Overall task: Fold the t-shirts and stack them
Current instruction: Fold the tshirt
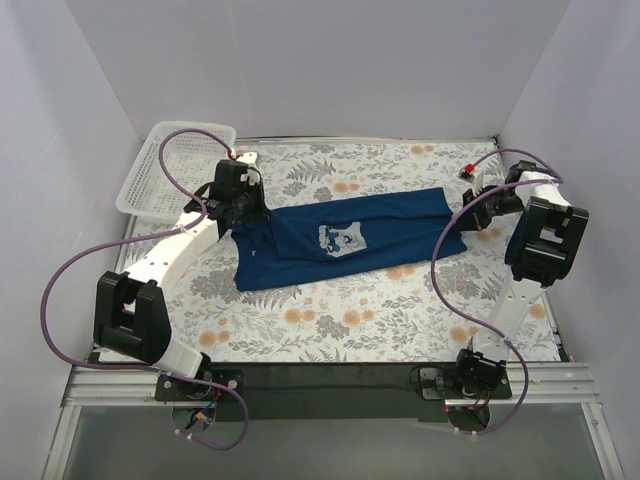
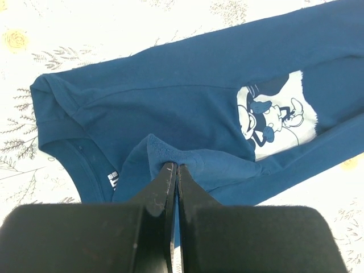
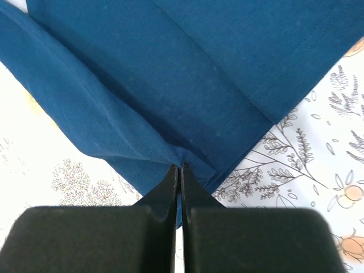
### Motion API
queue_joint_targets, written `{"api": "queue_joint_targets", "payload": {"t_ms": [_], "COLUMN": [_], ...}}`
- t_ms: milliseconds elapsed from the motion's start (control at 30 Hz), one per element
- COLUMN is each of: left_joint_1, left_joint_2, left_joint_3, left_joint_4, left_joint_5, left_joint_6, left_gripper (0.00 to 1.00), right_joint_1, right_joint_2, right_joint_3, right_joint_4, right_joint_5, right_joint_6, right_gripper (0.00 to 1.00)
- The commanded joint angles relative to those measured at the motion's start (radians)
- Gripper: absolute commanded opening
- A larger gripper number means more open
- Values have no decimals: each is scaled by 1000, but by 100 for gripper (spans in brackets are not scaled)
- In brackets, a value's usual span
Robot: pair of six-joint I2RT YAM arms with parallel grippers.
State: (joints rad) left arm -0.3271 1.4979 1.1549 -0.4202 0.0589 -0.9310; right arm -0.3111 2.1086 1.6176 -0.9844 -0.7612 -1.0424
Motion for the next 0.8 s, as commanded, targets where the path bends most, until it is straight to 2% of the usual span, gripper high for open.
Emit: {"api": "queue_joint_targets", "payload": {"t_ms": [0,300,767], "left_joint_1": [7,16,37], "left_joint_2": [-16,21,58], "left_joint_3": [42,48,54], "left_joint_4": [35,61,101], "left_joint_5": [-22,-39,-47], "left_joint_6": [6,11,6], "left_gripper": [0,0,0], "right_joint_1": [7,-8,-34], "right_joint_2": [-50,-189,-234], "right_joint_3": [-35,-179,-219], "right_joint_4": [-2,-4,-11], "right_joint_5": [-1,69,59], "right_joint_6": [-30,-84,-21], "right_gripper": [1,1,1]}}
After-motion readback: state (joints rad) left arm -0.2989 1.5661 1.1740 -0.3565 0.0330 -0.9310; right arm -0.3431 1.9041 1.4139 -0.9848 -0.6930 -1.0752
